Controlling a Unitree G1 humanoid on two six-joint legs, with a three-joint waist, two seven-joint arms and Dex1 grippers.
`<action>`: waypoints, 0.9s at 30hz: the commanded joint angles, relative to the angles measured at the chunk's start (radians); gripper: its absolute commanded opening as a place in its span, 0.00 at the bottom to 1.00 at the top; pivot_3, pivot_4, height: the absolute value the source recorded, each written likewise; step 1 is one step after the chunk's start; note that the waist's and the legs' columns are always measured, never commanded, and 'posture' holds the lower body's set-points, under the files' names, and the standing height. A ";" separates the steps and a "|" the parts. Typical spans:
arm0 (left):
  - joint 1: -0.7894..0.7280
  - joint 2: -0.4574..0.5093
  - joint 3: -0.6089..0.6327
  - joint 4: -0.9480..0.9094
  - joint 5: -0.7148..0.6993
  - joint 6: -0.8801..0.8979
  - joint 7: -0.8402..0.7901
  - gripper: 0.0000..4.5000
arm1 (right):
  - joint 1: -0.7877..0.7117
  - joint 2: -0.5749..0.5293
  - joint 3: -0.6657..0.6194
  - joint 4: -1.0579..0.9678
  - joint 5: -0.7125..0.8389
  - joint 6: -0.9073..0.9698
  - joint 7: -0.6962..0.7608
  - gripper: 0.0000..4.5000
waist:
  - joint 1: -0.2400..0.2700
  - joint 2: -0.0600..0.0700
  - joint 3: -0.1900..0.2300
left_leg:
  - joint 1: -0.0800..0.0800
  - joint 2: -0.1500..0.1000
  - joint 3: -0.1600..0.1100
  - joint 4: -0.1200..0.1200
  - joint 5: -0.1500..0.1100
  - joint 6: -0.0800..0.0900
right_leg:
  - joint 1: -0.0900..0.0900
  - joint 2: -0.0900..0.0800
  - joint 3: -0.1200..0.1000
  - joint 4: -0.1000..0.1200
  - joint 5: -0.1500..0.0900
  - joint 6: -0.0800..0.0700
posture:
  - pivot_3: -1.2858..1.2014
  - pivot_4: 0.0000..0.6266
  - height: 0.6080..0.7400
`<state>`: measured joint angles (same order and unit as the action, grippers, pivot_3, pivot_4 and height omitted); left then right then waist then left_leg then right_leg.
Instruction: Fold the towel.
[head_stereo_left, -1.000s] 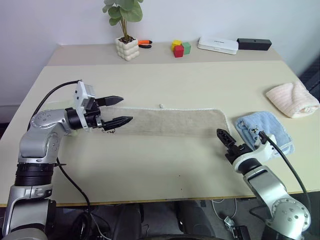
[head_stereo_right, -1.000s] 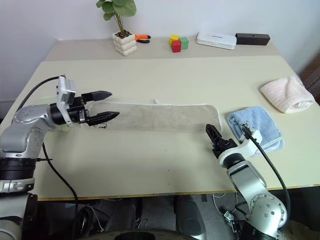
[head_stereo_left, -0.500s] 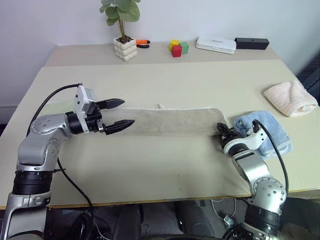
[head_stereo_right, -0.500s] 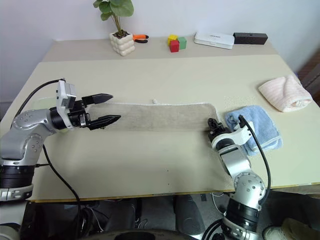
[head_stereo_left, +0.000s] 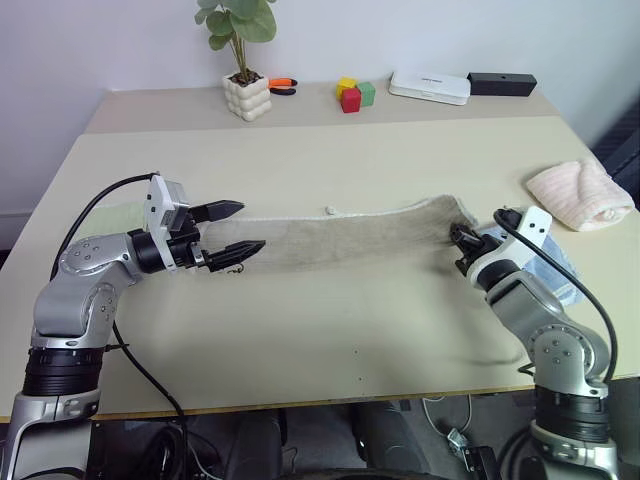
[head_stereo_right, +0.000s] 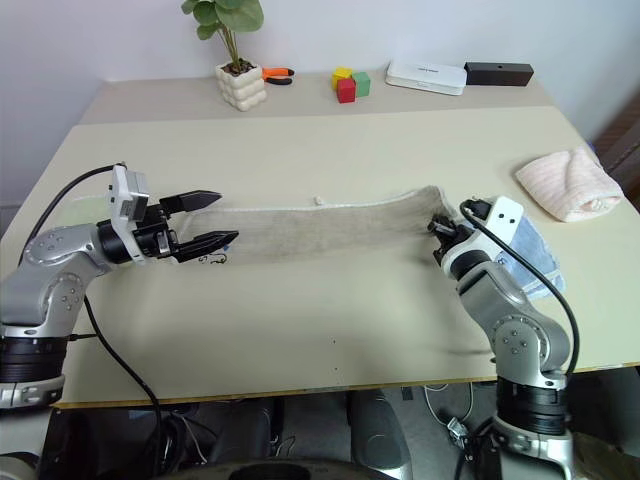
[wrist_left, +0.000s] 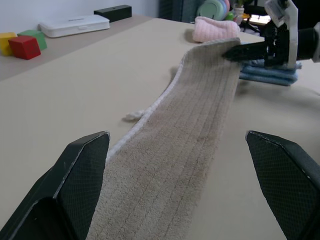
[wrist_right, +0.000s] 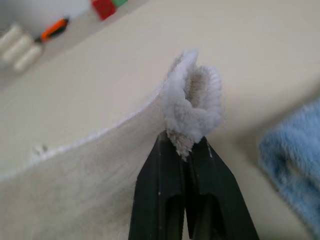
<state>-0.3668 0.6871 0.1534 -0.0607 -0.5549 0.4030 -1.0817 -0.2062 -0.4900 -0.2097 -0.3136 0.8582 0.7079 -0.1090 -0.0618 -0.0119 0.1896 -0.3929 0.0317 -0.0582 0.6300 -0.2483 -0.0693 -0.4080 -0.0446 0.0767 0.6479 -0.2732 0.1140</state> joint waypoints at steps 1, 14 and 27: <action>-0.012 0.003 0.019 -0.014 -0.008 -0.026 -0.004 1.00 | -0.032 -0.067 0.086 -0.085 -0.130 -0.038 0.119 0.01 | 0.000 0.000 0.000 | 0.000 0.000 0.000 0.000 0.000 0.000 | 0.000 0.000 0.000 0.000 0.000 0.000 | 0.52 0.24 1.00; 0.010 0.013 0.028 -0.036 -0.009 -0.023 -0.002 1.00 | -0.201 -0.013 0.498 -0.071 -0.442 -0.053 0.401 0.01 | 0.005 -0.003 0.002 | 0.000 0.000 0.000 0.001 0.000 0.000 | 0.000 0.000 0.000 0.000 0.000 0.000 | 0.52 0.24 1.00; 0.053 0.020 0.044 -0.078 -0.016 -0.009 0.016 1.00 | -0.286 0.133 0.645 0.098 -0.656 -0.127 0.527 0.01 | 0.018 -0.004 0.002 | -0.001 0.000 0.000 0.001 0.000 0.000 | -0.001 0.000 -0.001 0.000 0.000 0.001 | 0.52 0.24 1.00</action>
<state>-0.3163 0.6970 0.1742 -0.1073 -0.5573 0.4036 -1.0671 -0.4794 -0.3626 0.4171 -0.2031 0.2254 0.6101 0.3868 -0.0442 -0.0159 0.1916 -0.3937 0.0317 -0.0586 0.6305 -0.2483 -0.0694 -0.4085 -0.0451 0.0756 0.6480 -0.2728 0.1146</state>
